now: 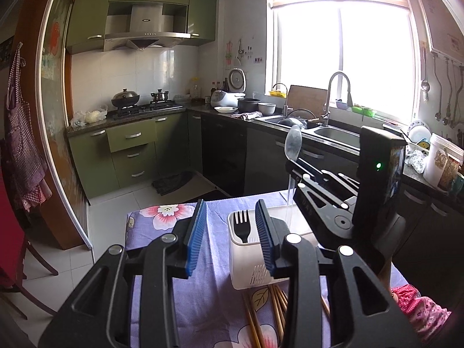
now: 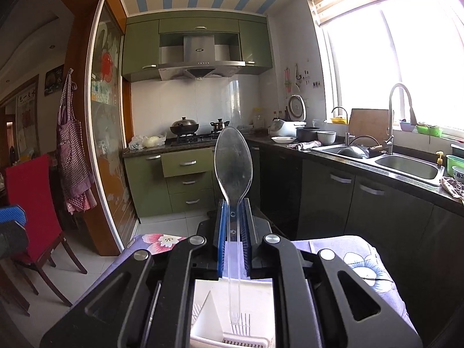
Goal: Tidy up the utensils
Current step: 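Lower the clear spoon into the white holder and open the right gripper, then grasp a wooden chopstick from the row with the left gripper, then lift the chopstick with the left gripper while the right gripper grasps another chopstick, then insert both held chopsticks upright into the white holder and open both grippers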
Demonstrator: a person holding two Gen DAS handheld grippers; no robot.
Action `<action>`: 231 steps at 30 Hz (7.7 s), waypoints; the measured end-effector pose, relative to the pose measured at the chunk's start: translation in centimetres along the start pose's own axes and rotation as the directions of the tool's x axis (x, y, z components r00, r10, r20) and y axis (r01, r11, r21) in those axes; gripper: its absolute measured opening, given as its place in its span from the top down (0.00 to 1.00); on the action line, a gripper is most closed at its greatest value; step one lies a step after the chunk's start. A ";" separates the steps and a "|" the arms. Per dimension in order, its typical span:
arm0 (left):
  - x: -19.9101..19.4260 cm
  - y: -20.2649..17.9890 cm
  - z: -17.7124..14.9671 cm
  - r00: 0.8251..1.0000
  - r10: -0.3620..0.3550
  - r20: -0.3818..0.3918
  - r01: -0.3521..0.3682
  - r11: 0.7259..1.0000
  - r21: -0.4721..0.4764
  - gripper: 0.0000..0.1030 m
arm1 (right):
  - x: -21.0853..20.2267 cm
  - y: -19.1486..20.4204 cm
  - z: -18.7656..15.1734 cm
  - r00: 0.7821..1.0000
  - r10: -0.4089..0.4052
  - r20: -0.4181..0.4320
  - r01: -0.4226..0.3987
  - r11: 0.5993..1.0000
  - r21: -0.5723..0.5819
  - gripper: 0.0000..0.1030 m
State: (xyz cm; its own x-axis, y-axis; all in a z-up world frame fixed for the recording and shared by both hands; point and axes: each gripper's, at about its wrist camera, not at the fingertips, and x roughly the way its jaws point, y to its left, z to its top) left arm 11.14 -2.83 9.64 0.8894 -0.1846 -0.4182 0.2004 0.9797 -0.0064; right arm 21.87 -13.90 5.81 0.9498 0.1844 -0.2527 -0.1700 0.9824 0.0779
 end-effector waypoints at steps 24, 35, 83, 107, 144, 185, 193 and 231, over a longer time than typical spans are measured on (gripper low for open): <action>0.5 0.8 0.5 1.000 0.010 -0.006 -0.011 1.000 -0.024 0.67 | -1.6 -1.4 -3.7 0.998 0.032 -0.046 -0.031 0.999 0.018 0.88; 0.8 0.3 0.2 0.999 0.009 -0.031 -0.009 1.000 -0.008 0.67 | -5.5 -3.0 -2.8 0.999 0.046 -0.001 -0.046 0.998 0.046 0.58; 15.2 -1.5 -14.0 0.733 -0.033 -0.679 -0.001 0.999 -0.050 0.89 | -9.5 -9.0 -9.6 0.894 0.092 -0.439 -0.016 0.984 0.175 0.57; 13.8 -2.6 -14.0 0.765 0.015 -0.644 -0.006 1.000 0.016 0.94 | -9.0 -8.3 -10.3 0.883 0.094 -0.459 -0.020 0.986 0.163 0.53; 1.2 -0.5 -7.6 0.918 -0.043 -0.394 0.048 0.999 0.001 0.94 | -1.7 -4.4 -16.3 0.627 -0.038 -0.778 0.008 0.999 -0.042 0.92; -2.6 -0.6 -1.6 0.954 -0.075 -0.290 0.086 0.996 0.023 0.94 | -16.7 -2.5 1.4 0.939 0.172 -0.296 -0.164 0.985 0.054 0.94; -3.5 -1.8 2.8 0.956 -0.137 -0.259 0.151 0.988 0.034 0.94 | -17.9 -1.4 6.1 0.938 0.222 -0.265 -0.224 0.974 0.023 0.94; 7.8 -1.5 4.9 0.950 -0.072 -0.305 0.078 0.997 0.007 0.85 | -4.8 -3.3 5.5 0.942 0.134 -0.308 -0.124 0.991 0.051 0.93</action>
State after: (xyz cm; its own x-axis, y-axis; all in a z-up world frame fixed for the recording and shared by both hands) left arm 19.79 -6.10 10.81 0.7053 -0.2218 -0.6733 0.2718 0.9618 -0.0321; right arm 19.30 -18.19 12.09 0.7907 0.3148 -0.5251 -0.2732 0.9490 0.1574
